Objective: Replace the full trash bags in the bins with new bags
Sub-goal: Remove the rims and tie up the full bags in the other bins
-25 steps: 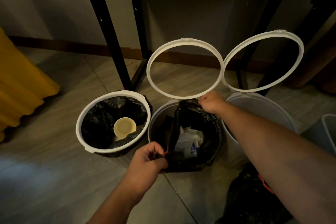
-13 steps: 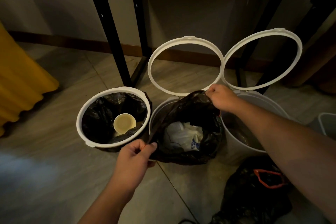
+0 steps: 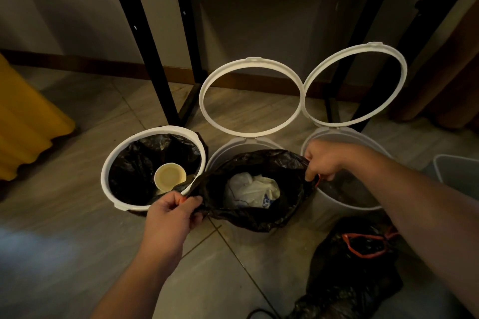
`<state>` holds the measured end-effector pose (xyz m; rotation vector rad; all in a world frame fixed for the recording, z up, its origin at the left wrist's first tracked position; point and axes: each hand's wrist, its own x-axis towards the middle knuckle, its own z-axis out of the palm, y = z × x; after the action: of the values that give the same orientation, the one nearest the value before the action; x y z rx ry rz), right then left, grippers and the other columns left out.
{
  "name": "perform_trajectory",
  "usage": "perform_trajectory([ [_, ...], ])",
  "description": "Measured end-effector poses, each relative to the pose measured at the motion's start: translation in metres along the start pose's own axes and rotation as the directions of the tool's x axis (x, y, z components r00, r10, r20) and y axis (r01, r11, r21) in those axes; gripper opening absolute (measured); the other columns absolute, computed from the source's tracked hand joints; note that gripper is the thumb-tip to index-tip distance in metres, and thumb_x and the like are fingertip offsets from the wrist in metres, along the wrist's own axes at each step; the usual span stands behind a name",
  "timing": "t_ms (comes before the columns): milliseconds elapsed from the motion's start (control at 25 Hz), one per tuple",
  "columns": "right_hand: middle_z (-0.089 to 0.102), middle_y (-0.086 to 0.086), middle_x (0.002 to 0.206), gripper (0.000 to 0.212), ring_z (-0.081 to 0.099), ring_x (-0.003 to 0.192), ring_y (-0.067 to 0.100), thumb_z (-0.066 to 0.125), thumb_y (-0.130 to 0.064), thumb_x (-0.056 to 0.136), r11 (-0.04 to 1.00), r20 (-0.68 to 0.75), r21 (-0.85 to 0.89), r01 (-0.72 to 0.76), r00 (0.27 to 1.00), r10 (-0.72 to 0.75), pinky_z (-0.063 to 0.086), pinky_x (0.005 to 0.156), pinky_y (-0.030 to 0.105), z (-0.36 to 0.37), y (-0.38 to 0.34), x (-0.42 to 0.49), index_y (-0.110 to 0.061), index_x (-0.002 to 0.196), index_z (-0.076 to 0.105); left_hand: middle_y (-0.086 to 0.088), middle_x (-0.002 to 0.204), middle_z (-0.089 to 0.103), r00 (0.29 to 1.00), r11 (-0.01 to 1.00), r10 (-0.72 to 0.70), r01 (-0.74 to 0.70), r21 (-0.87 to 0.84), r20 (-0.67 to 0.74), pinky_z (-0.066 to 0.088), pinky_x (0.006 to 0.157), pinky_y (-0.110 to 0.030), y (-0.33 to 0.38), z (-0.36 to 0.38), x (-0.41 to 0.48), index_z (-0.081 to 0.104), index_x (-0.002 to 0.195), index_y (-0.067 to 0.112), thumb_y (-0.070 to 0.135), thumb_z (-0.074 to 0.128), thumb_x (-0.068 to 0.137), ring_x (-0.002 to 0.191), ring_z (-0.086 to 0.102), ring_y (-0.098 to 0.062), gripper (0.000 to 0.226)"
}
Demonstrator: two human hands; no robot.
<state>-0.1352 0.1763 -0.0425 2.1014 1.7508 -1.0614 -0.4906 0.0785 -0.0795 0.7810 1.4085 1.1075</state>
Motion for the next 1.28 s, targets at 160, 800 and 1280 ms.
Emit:
perform_trajectory([
  [160, 0.075, 0.025, 0.099, 0.015, 0.079, 0.088, 0.038, 0.058, 0.002, 0.097, 0.922, -0.091, 0.387, 0.031, 0.996, 0.004, 0.067, 0.077, 0.049, 0.013, 0.008, -0.011, -0.005, 0.109, 0.063, -0.003, 0.060, 0.054, 0.998, 0.998, -0.056, 0.056, -0.005, 0.028, 0.052, 0.052, -0.023, 0.006, -0.001, -0.001, 0.045, 0.065, 0.017, -0.007, 0.076, 0.085, 0.053, 0.057, -0.011, 0.045],
  [800, 0.081, 0.014, 0.103, 0.024, 0.077, 0.100, 0.029, 0.078, -0.003, 0.090, 0.584, -0.021, 0.811, -0.028, 0.997, 0.076, 0.064, 0.088, 0.050, 0.037, 0.007, -0.033, -0.009, 0.113, 0.074, -0.003, 0.063, 0.060, 0.982, 0.977, -0.188, 0.186, 0.103, 0.010, 0.054, 0.058, -0.027, 0.030, -0.009, 0.009, 0.060, 0.072, 0.015, -0.007, 0.073, 0.088, 0.054, 0.060, -0.013, 0.030],
  [1280, 0.072, 0.012, 0.080, 0.007, 0.069, 0.070, 0.018, 0.075, 0.001, 0.092, 0.520, -0.215, 0.830, 0.202, 0.976, -0.037, 0.064, 0.074, 0.035, 0.007, -0.039, -0.063, -0.003, 0.097, 0.077, 0.003, 0.083, 0.079, 0.989, 0.961, -0.075, 0.038, 0.274, 0.126, 0.052, 0.077, -0.030, 0.066, 0.014, 0.007, 0.080, 0.084, 0.020, 0.024, 0.074, 0.097, 0.083, 0.072, -0.011, 0.015],
])
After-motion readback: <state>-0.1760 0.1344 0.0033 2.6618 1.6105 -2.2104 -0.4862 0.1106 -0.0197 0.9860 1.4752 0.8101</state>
